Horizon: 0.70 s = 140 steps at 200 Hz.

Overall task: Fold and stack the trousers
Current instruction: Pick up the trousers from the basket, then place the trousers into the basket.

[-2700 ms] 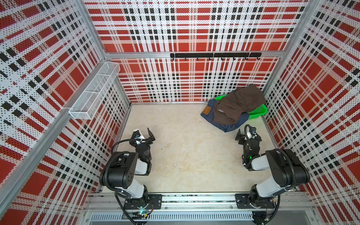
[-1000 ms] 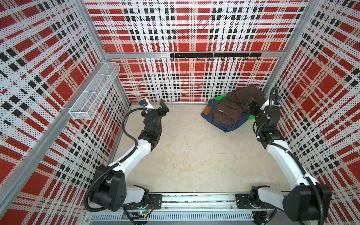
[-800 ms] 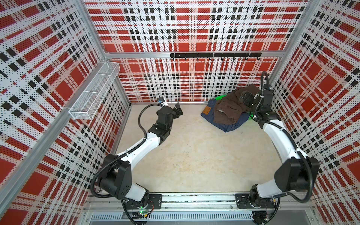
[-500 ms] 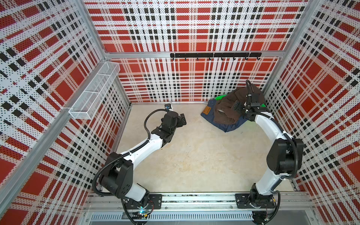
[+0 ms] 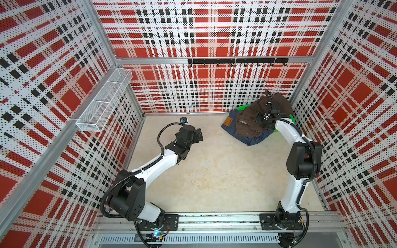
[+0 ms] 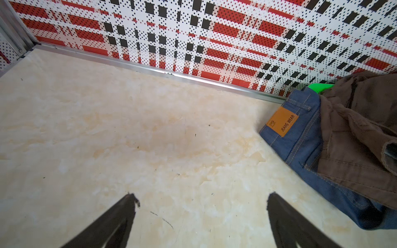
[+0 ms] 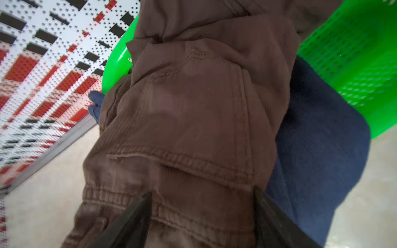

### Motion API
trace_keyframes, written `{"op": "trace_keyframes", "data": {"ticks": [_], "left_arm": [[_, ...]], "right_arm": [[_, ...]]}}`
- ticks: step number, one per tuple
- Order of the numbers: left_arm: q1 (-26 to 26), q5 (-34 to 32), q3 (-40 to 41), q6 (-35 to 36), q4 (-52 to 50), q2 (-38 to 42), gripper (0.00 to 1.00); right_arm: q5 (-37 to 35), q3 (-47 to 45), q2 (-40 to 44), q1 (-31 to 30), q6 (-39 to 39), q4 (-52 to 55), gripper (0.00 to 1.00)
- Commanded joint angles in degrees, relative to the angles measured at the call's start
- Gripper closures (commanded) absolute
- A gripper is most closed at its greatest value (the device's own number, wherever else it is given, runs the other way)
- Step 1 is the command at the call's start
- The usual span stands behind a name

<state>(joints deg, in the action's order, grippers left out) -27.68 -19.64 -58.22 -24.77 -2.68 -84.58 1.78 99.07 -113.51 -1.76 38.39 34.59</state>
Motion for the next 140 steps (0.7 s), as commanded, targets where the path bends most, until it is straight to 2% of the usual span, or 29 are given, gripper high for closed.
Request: {"op": "trace_keyframes", "data": {"ticks": [1,10,24,39,91,114,140], "left_arm": [[0.5,1.0,-0.3,1.1,-1.0,1.5,0.02],[0.6,1.2,-0.3,1.1,-1.0,1.5,0.02],[0.6,1.2,-0.5,1.1,-1.0,1.7,0.02],[0.4,1.6,-0.7,0.9,-1.1,1.8,0.02],[-0.6,1.2,-2.7,0.9,-0.9,1.7,0.02],[-1.4,0.6,-3.7,1.0,-0.5,0.9,0.02],[-2.1,0.1,-5.3,1.0,-0.4,-1.1,0.02]], "right_arm": [[-0.3,2.3,-0.9,-0.3,0.9,1.3,0.44],[-0.2,3.0,-1.0,-0.2,1.0,1.4,0.57],[-0.6,4.2,-0.4,-0.2,1.0,1.2,0.83],[-1.9,6.2,0.8,-0.2,1.1,0.7,1.0],[-9.9,24.5,-0.8,2.7,-1.4,2.9,1.0],[-13.2,31.6,-5.6,5.7,-1.7,3.7,1.0],[-12.9,36.6,-12.6,8.9,-1.0,4.1,1.0]]}}
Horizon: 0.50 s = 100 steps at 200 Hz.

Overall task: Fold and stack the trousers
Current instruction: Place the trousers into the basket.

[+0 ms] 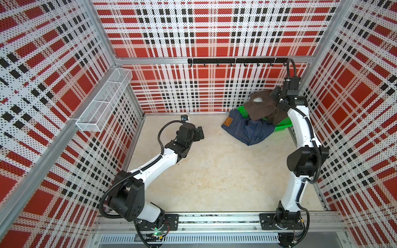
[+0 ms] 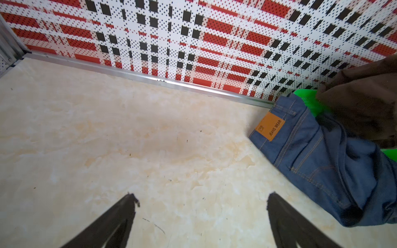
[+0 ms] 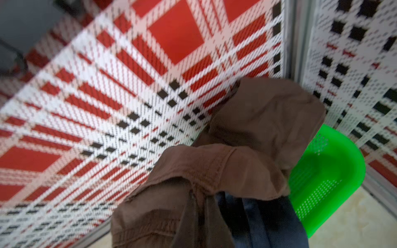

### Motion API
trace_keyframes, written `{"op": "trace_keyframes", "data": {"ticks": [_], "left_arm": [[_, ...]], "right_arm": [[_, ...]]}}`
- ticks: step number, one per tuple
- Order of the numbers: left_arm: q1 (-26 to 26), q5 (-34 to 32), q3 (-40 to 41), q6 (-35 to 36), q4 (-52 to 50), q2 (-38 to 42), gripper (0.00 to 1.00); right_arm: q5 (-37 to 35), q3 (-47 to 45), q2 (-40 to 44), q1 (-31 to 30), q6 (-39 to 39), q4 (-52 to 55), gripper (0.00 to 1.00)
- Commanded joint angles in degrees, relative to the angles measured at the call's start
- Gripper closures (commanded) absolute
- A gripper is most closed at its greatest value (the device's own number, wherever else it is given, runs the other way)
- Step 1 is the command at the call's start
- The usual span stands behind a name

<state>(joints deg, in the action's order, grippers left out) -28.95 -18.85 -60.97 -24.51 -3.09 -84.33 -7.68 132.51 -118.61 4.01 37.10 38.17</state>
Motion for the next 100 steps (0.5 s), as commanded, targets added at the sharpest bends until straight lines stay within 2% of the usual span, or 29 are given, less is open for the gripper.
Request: {"op": "trace_keyframes", "data": {"ticks": [1,16,23,28,34,82,100], "left_arm": [[-0.9,-0.6,-2.6,0.7,0.1,-1.4,0.02],[-1.3,-0.4,-3.4,0.8,0.5,-2.8,0.02],[-1.5,-0.2,-3.7,1.0,0.7,-3.5,0.02],[-1.5,0.1,-4.0,1.1,0.8,-4.1,0.02],[-1.6,0.3,-4.3,1.2,1.0,-4.9,0.02],[-2.5,2.0,-5.4,1.5,2.6,-8.4,0.02],[-2.7,2.3,-5.5,1.5,3.0,-9.1,0.02]], "right_arm": [[-3.4,3.2,-7.8,3.2,0.3,0.5,1.0],[-2.5,5.1,-11.6,4.1,0.3,0.3,0.94],[-1.7,5.7,-13.3,4.3,0.3,0.2,0.78],[-1.2,5.8,-14.5,4.4,0.2,0.4,0.62],[-1.0,7.5,-15.8,4.5,0.1,0.8,0.53],[1.8,4.1,-18.3,4.7,-0.4,1.2,0.11],[2.4,1.9,-17.7,5.2,-0.4,1.6,0.01]]}}
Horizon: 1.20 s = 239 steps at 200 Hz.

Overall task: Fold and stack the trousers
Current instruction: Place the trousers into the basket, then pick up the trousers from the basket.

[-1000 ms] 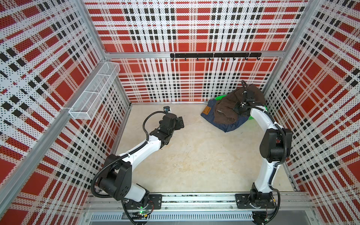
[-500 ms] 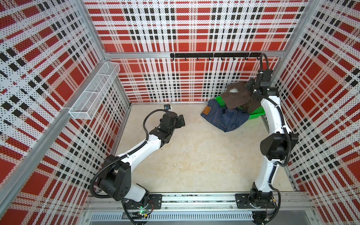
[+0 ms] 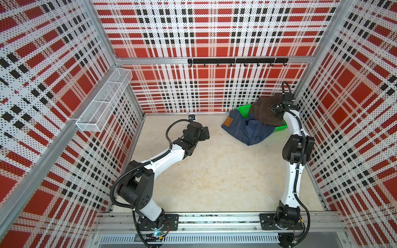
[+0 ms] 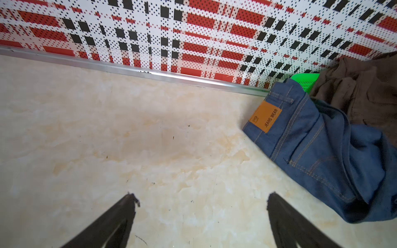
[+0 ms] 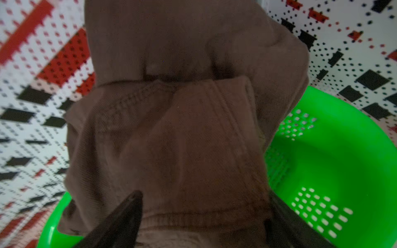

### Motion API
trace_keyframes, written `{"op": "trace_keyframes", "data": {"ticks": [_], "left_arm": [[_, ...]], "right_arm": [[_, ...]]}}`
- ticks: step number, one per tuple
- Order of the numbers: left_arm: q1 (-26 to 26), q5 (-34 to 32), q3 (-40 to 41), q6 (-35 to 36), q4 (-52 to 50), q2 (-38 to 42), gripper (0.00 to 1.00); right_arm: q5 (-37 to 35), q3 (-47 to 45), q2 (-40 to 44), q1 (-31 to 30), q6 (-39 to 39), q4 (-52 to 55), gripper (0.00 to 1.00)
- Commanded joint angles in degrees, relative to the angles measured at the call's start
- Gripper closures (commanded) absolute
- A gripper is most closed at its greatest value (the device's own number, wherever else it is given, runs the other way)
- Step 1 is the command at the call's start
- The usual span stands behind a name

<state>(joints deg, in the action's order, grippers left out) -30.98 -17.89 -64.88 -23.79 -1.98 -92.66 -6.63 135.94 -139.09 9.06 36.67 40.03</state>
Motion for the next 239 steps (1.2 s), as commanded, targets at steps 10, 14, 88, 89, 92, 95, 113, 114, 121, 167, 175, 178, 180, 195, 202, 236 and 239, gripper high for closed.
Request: {"op": "trace_keyframes", "data": {"ticks": [10,14,88,89,92,95,113,114,121,167,175,178,180,195,202,236,239], "left_arm": [[-0.7,1.6,-1.6,0.8,2.0,-1.0,0.02],[-0.7,1.7,-1.5,0.8,2.1,-1.1,0.02],[-0.8,2.5,-1.6,0.9,3.7,-3.5,0.02],[-0.8,2.5,-1.7,0.9,3.7,-3.6,0.02],[-0.7,2.5,-1.7,0.9,3.7,-3.7,0.02],[-0.8,2.6,-1.9,0.9,3.7,-3.9,0.02],[-0.8,2.8,-2.6,1.0,3.7,-4.9,0.02],[-0.8,2.8,-2.6,1.0,3.7,-5.0,0.02],[-0.8,2.9,-2.8,1.0,3.7,-5.3,0.02],[-0.8,3.3,-4.9,1.1,3.1,-7.4,0.02],[-0.8,3.3,-5.2,1.2,3.0,-7.7,0.02],[-0.8,3.3,-5.3,1.2,2.9,-7.8,0.02],[-0.8,3.3,-5.4,1.2,2.9,-7.9,0.02],[-0.8,3.3,-6.0,1.2,2.6,-8.3,0.02],[-0.8,3.4,-6.2,1.3,2.5,-8.4,0.02],[-0.8,3.5,-7.1,1.6,2.0,-8.6,0.02],[-0.8,3.5,-7.1,1.7,1.9,-8.5,0.02]], "right_arm": [[2.6,-3.0,3.2,0.8,0.7,-0.4,0.0],[3.2,-3.5,3.4,1.0,1.0,-0.6,0.0],[10.2,-8.9,2.6,5.0,2.0,-7.1,0.0],[10.3,-8.9,2.5,5.0,2.0,-7.4,0.0],[10.7,-8.9,2.1,5.1,1.9,-7.9,0.0],[11.2,-8.8,1.7,5.0,2.0,-8.5,0.0],[15.0,-8.6,-0.6,5.0,3.1,-12.8,0.0],[15.3,-8.6,-0.7,5.1,3.1,-13.1,0.0],[16.8,-9.3,-1.4,5.0,3.9,-15.4,0.0],[20.4,-8.9,-6.0,3.7,8.6,-23.2,0.0],[20.8,-8.4,-7.0,3.5,9.3,-23.8,0.0],[20.9,-8.2,-7.2,3.4,9.6,-24.1,0.0],[20.9,-8.1,-7.5,3.3,9.8,-24.2,0.0],[21.3,-7.7,-8.7,2.9,10.7,-25.6,0.0],[21.5,-7.6,-9.1,2.7,11.3,-26.2,0.0],[22.5,-8.5,-9.6,2.2,14.0,-29.8,0.1],[22.6,-9.0,-9.4,2.2,14.3,-30.5,0.13]]}}
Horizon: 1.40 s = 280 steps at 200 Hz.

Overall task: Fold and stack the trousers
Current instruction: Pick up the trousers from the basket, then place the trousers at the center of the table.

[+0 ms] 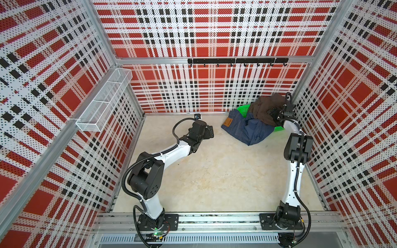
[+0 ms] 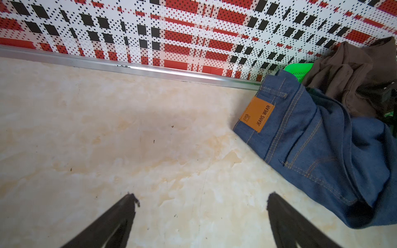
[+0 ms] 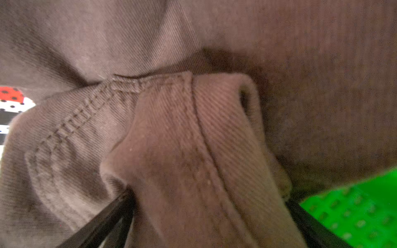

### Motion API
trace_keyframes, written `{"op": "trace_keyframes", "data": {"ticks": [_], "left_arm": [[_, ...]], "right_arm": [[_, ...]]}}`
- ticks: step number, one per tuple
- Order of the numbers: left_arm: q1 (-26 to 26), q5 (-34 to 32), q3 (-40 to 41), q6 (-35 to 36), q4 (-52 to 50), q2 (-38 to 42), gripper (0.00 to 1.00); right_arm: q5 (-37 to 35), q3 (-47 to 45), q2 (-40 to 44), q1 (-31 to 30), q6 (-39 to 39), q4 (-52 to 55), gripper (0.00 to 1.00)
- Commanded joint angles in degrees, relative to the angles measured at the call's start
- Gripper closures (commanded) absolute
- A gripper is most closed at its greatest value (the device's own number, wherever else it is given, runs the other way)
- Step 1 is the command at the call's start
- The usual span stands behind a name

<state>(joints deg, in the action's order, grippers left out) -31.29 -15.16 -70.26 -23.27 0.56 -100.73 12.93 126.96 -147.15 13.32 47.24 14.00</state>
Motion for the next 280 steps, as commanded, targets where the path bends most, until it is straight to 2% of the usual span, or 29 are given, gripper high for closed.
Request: {"op": "trace_keyframes", "data": {"ticks": [1,56,81,111,167,209,243,280], "left_arm": [[-0.5,0.7,-1.7,1.2,-0.6,-0.5,0.02],[-0.4,0.8,-1.9,1.4,-1.1,1.1,0.02],[-0.3,0.8,-2.3,1.3,-1.9,2.6,0.02],[-0.3,-0.1,-1.5,1.2,-2.3,5.6,0.02],[-0.4,-1.4,1.7,0.2,-2.5,12.1,0.02],[-0.5,-2.9,6.4,-0.8,-1.6,18.9,0.02],[-0.4,-4.7,9.9,-1.3,-1.6,24.6,0.02],[-0.3,-6.4,14.3,-2.3,-0.1,31.2,0.02]], "right_arm": [[3.1,-0.1,-1.2,-2.1,3.8,-4.8,0.14],[2.2,-6.7,6.4,-3.9,7.1,-14.1,0.69],[2.5,-9.2,11.2,-5.0,8.5,-18.2,0.86],[0.5,-13.5,19.7,-6.5,8.2,-23.1,0.98],[-0.6,-17.2,34.8,-8.6,6.4,-28.3,1.0],[0.0,-14.9,44.0,-11.9,2.4,-28.0,1.0],[1.8,-10.7,48.0,-16.3,-0.5,-25.9,1.0],[3.7,-4.3,49.2,-24.0,-4.3,-22.5,1.0]]}}
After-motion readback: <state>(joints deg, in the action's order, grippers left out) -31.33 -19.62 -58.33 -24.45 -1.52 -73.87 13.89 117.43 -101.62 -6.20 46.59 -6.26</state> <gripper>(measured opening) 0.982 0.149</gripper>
